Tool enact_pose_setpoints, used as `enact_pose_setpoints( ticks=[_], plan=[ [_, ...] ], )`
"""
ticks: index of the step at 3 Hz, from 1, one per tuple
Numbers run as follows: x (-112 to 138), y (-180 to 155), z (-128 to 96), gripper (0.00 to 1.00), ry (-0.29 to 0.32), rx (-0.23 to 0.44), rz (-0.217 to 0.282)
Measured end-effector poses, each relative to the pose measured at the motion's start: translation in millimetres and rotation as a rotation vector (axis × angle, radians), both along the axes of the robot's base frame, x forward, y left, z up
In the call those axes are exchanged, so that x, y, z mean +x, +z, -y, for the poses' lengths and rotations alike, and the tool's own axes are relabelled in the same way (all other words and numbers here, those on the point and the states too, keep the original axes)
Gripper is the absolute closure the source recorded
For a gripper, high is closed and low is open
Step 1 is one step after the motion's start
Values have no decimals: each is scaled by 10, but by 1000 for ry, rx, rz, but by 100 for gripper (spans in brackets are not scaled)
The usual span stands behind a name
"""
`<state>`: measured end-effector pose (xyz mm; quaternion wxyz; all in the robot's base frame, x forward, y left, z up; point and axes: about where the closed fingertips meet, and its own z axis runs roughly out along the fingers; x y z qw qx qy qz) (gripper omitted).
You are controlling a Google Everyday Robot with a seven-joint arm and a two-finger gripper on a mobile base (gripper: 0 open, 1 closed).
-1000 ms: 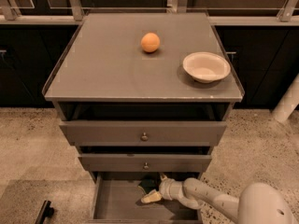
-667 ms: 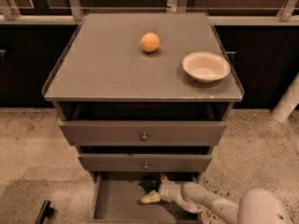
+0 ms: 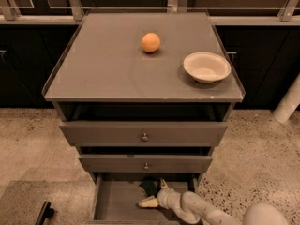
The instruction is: Pick sponge from bottom drawer and place on counter
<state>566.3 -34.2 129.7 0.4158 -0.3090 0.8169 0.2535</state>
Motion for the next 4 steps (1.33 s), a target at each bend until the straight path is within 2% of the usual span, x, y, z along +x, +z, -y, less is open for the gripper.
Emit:
enact_pose_setpoints(
  ticks=[1, 2, 4],
  plan=[
    [-51, -89, -42, 0, -5, 12, -12],
    [-51, -89, -42, 19, -5, 12, -12],
    [-51, -89, -43, 66, -5, 12, -12]
  ],
)
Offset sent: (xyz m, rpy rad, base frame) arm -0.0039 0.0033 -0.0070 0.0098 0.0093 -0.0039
